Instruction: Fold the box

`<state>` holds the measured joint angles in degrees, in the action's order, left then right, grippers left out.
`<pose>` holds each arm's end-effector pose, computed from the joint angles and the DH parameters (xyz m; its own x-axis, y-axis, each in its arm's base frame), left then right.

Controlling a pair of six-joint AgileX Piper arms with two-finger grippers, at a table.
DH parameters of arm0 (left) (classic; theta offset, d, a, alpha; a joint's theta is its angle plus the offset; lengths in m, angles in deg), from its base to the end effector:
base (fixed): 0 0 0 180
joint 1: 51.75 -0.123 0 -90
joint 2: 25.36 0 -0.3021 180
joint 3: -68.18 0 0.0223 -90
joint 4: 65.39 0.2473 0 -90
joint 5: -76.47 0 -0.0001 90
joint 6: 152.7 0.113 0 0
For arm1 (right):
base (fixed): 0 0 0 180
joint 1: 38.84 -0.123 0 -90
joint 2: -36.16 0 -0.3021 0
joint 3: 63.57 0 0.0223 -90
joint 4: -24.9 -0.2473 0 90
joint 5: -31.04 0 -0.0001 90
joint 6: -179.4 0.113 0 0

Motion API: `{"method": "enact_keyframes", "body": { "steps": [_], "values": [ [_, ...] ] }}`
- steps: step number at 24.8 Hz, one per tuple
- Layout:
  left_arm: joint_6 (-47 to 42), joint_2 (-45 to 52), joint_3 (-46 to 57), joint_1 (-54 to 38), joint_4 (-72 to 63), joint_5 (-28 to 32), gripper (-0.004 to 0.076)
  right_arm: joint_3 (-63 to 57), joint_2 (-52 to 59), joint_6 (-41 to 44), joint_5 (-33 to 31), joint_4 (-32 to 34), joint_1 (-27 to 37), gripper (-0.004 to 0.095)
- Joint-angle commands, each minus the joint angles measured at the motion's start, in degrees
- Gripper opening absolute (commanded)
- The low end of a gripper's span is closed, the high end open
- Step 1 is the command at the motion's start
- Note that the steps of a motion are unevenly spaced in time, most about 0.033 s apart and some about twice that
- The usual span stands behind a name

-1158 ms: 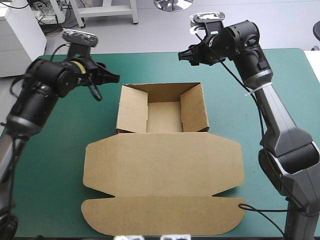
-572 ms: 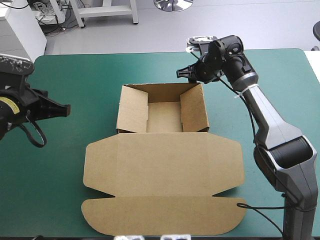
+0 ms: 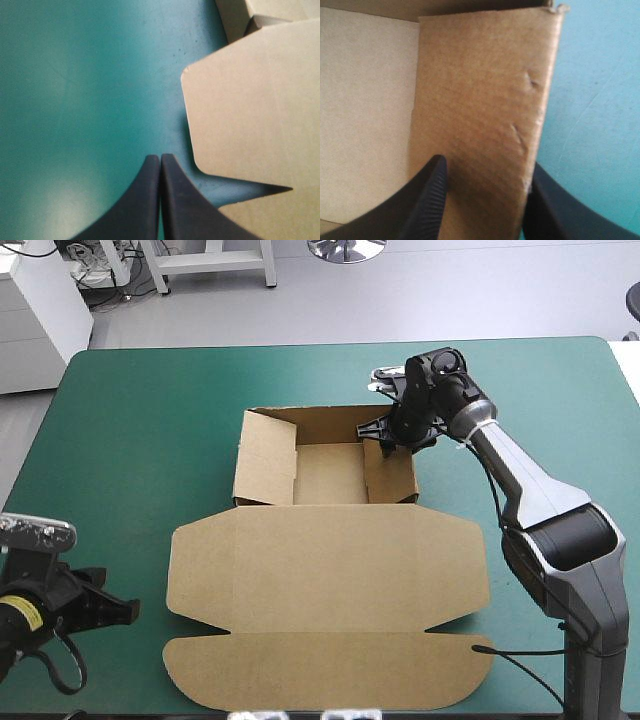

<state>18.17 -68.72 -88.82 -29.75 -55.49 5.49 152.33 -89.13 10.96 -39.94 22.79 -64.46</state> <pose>0.0753 -0.0106 0.3683 -0.7027 0.1750 -0.6897 0.1961 0.9794 0.0487 0.4126 0.2022 0.2881 -0.9238 -0.2079 -0.3215 -0.2525 0.9621 0.1033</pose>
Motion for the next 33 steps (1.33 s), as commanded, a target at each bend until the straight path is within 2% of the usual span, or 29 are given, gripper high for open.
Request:
{"method": "enact_keyframes", "body": {
  "steps": [1, 2, 4, 10, 12, 20, 25, 30, 33],
  "values": [
    [-1.1, 4.3, 4.3, 0.2, -1.9, 3.4, -0.001, 1.0, 2.3, -0.8, -0.9, -1.3, 0.3, 0.0216],
    [-1.1, 6.8, 6.9, 0.2, -3.2, 3.4, -0.001, 1.0, 2.2, -0.8, -0.9, -1.5, 0.3, 0.0075],
    [-1.6, 10.0, 10.5, 0.2, -4.3, 3.2, -0.001, 1.0, 2.2, -0.8, -0.9, -0.2, 0.3, -0.0002],
    [-2.7, 15.0, 14.1, 0.2, -4.4, -1.0, -0.001, 1.1, 6.0, 0.7, -0.9, 7.0, 1.2, -0.0002],
    [-2.7, 15.3, 14.1, 0.2, -4.3, -1.1, -0.001, 1.1, 8.9, 0.0, -0.9, 7.7, 4.5, -0.0002],
    [-2.7, 15.3, 14.0, 0.2, -4.3, -1.1, -0.001, -1.8, 18.9, -6.0, -0.9, 8.5, 23.4, -0.0002],
    [-2.7, 15.3, 14.0, 0.2, -4.3, -1.1, -0.001, -8.4, 22.3, -10.5, -0.9, 8.4, 38.2, -0.0002],
    [-2.7, 15.3, 14.0, 0.2, -4.3, -1.2, -0.001, -13.3, 22.2, -11.6, 0.5, 2.8, 51.3, -0.0002],
    [-2.7, 15.3, 14.0, 0.2, -4.3, -1.2, -0.001, -14.5, 21.6, -12.1, 2.6, 2.7, 55.4, -0.0002]
  ]
}}
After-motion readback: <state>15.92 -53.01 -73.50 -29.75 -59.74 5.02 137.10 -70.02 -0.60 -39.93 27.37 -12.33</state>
